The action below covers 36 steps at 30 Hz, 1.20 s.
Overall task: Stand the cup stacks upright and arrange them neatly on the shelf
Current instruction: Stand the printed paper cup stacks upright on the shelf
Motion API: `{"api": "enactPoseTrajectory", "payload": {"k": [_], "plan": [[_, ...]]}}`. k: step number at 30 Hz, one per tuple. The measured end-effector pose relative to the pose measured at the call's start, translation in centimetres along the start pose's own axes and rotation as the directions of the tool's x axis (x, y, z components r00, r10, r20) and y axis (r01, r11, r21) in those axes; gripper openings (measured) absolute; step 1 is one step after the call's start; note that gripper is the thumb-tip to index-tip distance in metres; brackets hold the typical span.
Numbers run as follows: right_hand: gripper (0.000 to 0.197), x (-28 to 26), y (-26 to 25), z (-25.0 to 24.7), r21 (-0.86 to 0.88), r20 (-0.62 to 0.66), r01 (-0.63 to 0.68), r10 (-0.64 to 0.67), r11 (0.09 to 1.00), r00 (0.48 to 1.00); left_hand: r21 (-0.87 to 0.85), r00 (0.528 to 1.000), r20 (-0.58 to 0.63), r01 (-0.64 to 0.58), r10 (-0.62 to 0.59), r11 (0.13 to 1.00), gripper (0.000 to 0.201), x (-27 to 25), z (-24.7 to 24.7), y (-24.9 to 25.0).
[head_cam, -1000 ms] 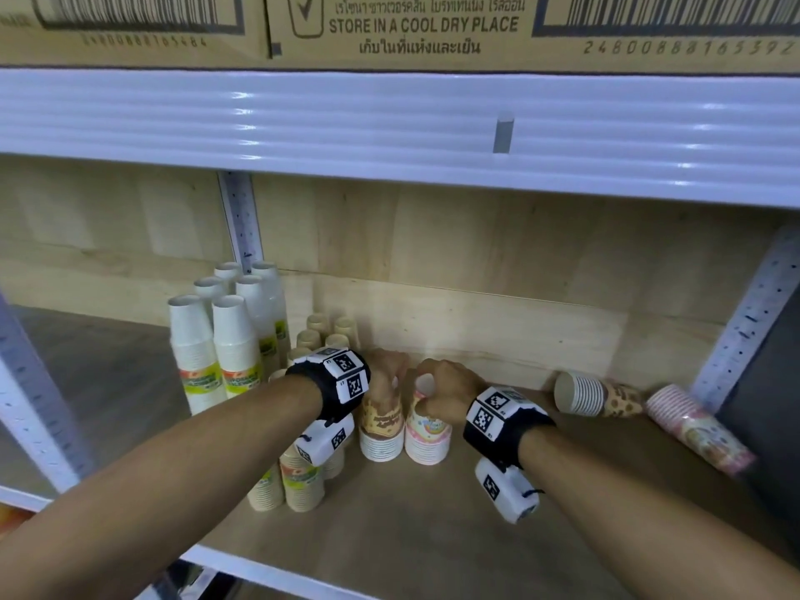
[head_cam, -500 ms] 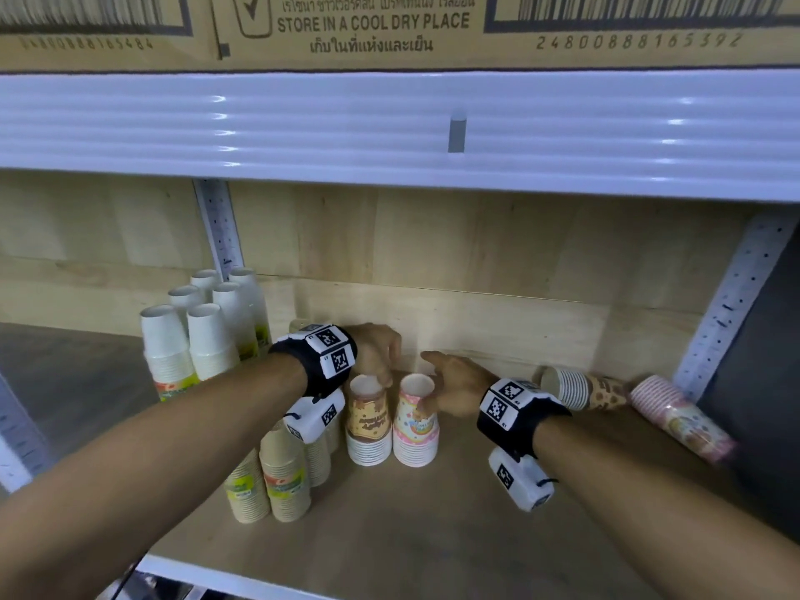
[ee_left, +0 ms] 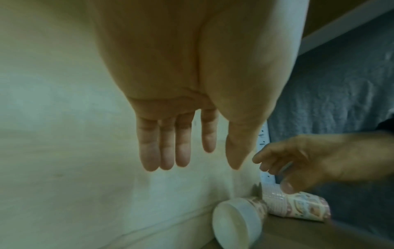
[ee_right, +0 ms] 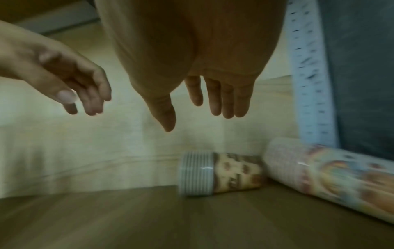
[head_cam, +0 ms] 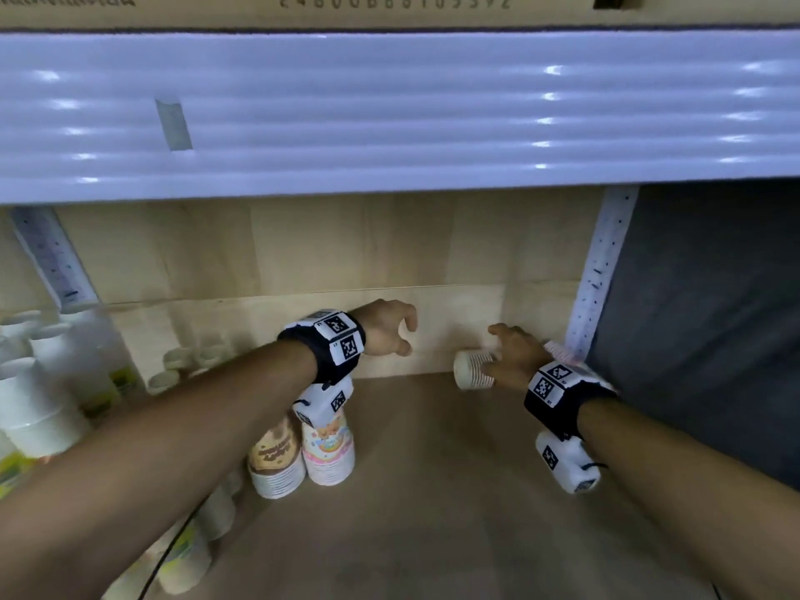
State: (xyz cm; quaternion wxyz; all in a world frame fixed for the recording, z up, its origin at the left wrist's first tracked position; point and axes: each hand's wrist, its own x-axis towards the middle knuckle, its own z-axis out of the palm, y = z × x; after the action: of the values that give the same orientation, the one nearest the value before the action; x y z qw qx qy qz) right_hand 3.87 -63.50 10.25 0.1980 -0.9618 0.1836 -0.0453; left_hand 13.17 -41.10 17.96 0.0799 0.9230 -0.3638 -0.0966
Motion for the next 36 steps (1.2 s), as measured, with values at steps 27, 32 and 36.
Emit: {"api": "enactPoseTrajectory", "payload": {"k": [27, 32, 36], "plan": [[0.084, 1.4, 15.6, 2.2, 0.002, -0.141, -0.338, 0.334, 0.941, 0.932, 0.140, 0.996, 0.010, -0.093, 0.092, 0.986, 0.070, 14.6, 12.0, 10.4], [0.086, 1.5, 15.3, 2.6, -0.003, -0.077, -0.351, 0.350, 0.936, 0.934, 0.194, 0.996, 0.042, -0.081, 0.074, 0.978, 0.074, 14.7, 12.7, 10.0], [0.078, 1.3, 15.2, 3.1, 0.029, -0.054, -0.336, 0.337, 0.942, 0.940, 0.152, 0.995, 0.048, -0.097, 0.090, 0.984, 0.079, 14.7, 12.8, 9.7]]}}
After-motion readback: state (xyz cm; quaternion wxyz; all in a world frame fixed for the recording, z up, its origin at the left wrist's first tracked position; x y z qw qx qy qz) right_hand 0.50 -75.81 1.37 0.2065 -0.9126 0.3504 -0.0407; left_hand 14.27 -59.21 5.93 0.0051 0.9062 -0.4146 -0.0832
